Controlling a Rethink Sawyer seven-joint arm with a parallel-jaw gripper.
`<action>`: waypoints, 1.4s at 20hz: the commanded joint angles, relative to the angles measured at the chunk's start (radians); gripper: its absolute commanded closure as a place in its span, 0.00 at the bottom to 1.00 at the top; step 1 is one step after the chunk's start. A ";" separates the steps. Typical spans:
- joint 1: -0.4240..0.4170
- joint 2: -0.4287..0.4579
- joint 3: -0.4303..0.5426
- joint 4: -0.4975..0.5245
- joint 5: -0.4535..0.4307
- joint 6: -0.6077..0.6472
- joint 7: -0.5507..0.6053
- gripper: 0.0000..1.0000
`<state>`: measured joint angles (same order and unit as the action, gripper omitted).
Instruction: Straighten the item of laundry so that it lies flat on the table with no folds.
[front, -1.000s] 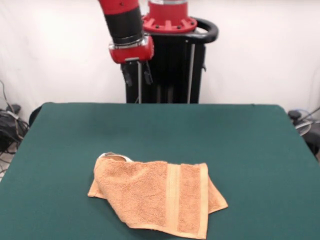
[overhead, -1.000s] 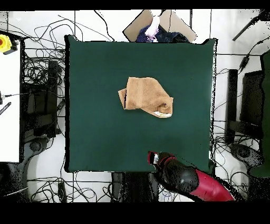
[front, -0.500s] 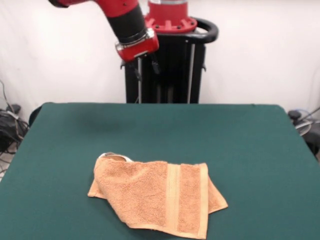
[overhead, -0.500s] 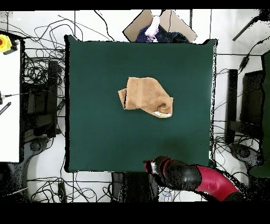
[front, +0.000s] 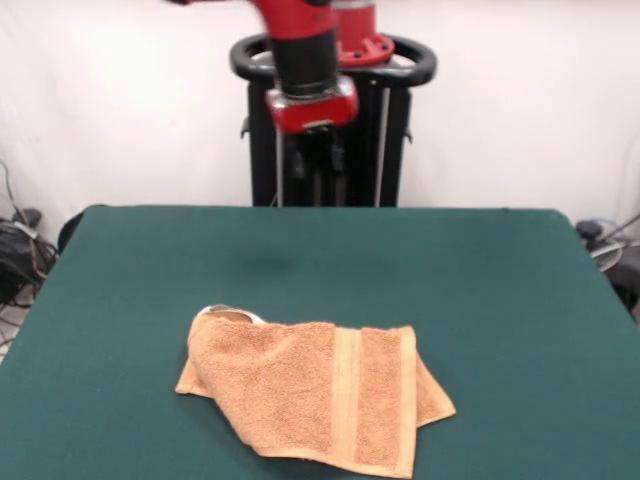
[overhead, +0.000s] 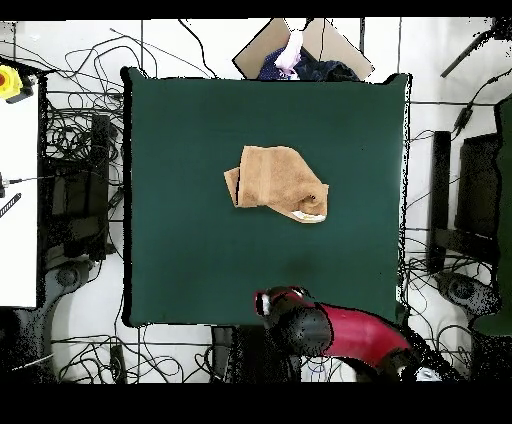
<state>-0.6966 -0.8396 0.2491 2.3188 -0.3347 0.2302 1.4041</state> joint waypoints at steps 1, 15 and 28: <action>0.508 0.039 -0.491 -0.121 0.344 -0.133 0.660 0.00; 0.855 0.274 -0.753 -0.305 0.683 -0.007 0.830 0.00; 0.975 0.422 -0.914 -0.502 0.686 0.219 0.746 0.00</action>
<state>0.2360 -0.5346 -0.5837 2.0184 0.3351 0.2504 1.9525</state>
